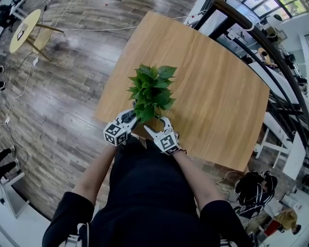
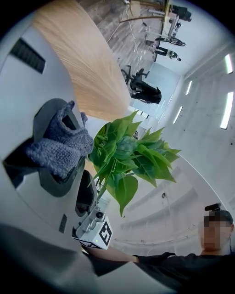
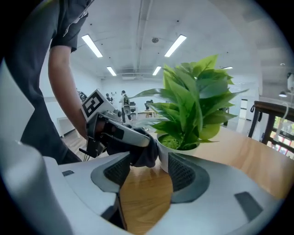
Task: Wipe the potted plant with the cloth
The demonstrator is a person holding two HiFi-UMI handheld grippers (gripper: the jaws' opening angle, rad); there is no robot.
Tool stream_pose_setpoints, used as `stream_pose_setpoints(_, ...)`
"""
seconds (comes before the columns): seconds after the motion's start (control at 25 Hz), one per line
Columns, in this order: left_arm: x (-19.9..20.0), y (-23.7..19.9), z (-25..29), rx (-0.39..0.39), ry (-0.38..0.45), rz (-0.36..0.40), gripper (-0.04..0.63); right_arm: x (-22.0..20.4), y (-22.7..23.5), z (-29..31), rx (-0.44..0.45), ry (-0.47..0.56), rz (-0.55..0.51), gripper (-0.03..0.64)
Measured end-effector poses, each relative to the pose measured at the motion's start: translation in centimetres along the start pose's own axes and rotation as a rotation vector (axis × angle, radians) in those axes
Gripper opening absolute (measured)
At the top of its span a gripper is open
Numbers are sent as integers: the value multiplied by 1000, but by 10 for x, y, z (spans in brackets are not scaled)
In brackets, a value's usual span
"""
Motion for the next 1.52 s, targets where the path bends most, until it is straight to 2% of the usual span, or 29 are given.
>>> stream_pose_setpoints(0.24, -3, 12, -17, -49, -10, 26, 109, 3, 6, -34, -102, 37, 110, 264)
stream_pose_setpoints(0.4, -4, 30, -37, -109, -23, 53, 109, 18, 5, -60, -202, 115, 188, 260)
stream_pose_setpoints(0.44, -2, 37, -43, -125, -22, 53, 109, 23, 1, -67, -225, 141, 198, 238)
stream_pose_setpoints(0.52, 6, 52, -56, -147, -10, 45, 109, 37, -11, -84, -261, 191, 222, 75)
stream_pose_setpoints(0.68, 33, 90, -82, -183, 18, 19, 109, 87, -41, -119, -300, 295, 242, 46)
stream_pose_setpoints(0.92, 68, 133, -122, -256, 98, 133, 109, 149, -67, -169, -392, 457, 352, 25)
stream_pose_setpoints(1.08, 96, 158, -137, -252, 146, 199, 109, 166, -67, -194, -478, 499, 358, 25)
stream_pose_setpoints(1.24, 126, 177, -144, -279, 188, 206, 109, 177, -58, -207, -536, 512, 358, 23)
stream_pose_setpoints(1.36, 146, 185, -144, -259, 240, 206, 109, 179, -57, -207, -563, 468, 311, 20)
stream_pose_setpoints(1.52, 148, 186, -147, -236, 264, 269, 109, 187, -62, -203, -570, 486, 262, 18)
Point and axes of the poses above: the fingertips, and each gripper's own axes: z forward along the fingers, y to its right, x out of its top, the point moved 1 cm from there along -z, backward along the fingers, and after that the axes turned 2 degrees about -z, right-handed, at the moved point
